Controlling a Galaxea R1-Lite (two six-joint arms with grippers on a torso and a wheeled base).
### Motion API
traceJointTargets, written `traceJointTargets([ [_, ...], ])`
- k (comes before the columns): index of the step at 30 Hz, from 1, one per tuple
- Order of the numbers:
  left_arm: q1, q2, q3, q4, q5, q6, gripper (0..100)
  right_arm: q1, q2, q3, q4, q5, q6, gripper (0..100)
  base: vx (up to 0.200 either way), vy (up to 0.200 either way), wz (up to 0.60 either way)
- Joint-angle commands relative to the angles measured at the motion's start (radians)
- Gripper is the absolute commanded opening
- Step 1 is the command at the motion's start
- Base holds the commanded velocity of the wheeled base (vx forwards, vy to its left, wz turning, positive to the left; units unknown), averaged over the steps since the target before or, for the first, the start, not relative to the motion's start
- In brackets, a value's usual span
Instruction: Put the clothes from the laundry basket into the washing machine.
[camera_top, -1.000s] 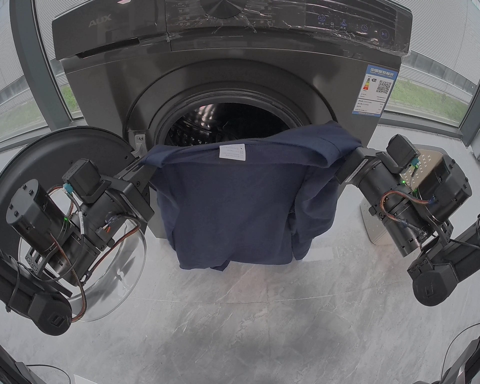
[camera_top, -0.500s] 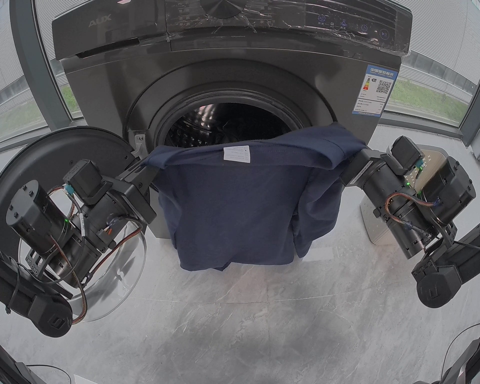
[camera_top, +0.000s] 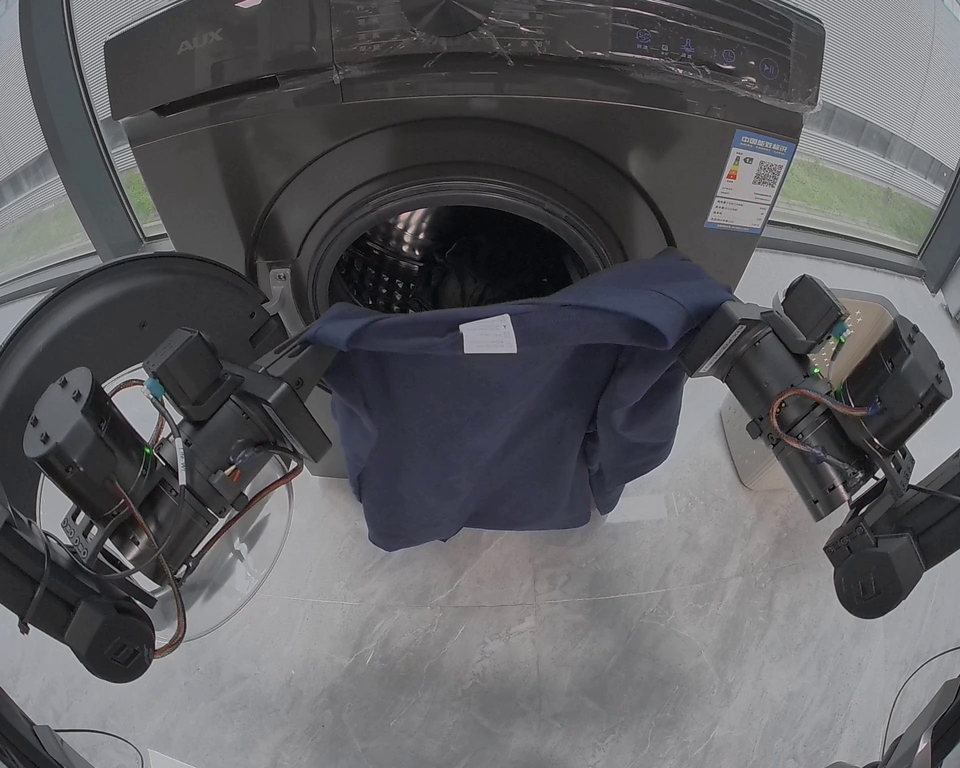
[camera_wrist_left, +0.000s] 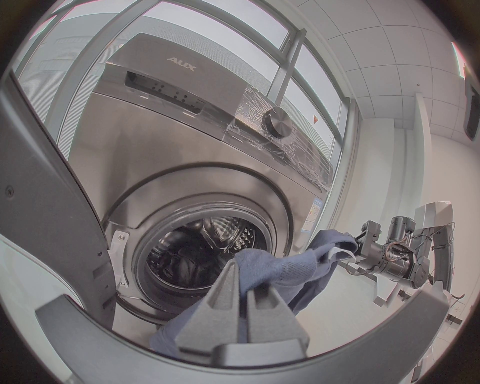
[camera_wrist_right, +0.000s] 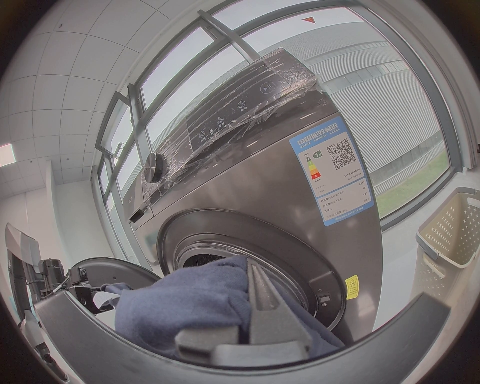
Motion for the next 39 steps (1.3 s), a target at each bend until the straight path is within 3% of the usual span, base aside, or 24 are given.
traceJointTargets([
  [1, -0.017, 0.002, 0.017, -0.002, 0.001, -0.001, 0, 0.018, 0.003, 0.007, -0.001, -0.005, 0.007, 0, 0.000, 0.000, 0.00],
  [6, -0.017, 0.009, 0.017, -0.004, -0.001, -0.011, 0, 0.019, 0.008, 0.067, -0.001, 0.006, 0.019, 0, 0.000, 0.000, 0.00],
  [12, -0.040, 0.011, 0.011, -0.004, -0.006, -0.006, 0, 0.042, 0.042, 0.211, -0.001, 0.032, 0.010, 0, 0.000, 0.000, 0.00],
  [13, -0.040, 0.009, 0.011, -0.002, -0.004, -0.005, 0, 0.045, 0.051, 0.214, -0.001, 0.034, 0.014, 100, 0.000, 0.000, 0.00],
  [18, -0.043, 0.008, 0.015, -0.004, -0.006, -0.003, 0, 0.064, 0.138, 0.250, -0.001, 0.049, 0.024, 100, 0.000, 0.000, 0.00],
  [23, -0.068, 0.005, 0.020, -0.004, -0.006, -0.003, 0, 0.116, 0.284, 0.205, -0.001, 0.060, 0.019, 100, 0.000, 0.000, 0.00],
  [33, -0.105, -0.008, 0.021, -0.004, -0.007, 0.003, 0, 0.191, 0.540, -0.062, -0.001, 0.060, 0.011, 100, 0.000, 0.000, 0.00],
  [39, -0.131, -0.026, 0.021, -0.004, -0.007, 0.000, 0, 0.202, 0.664, -0.218, -0.001, 0.061, -0.002, 100, 0.000, 0.000, 0.00],
])
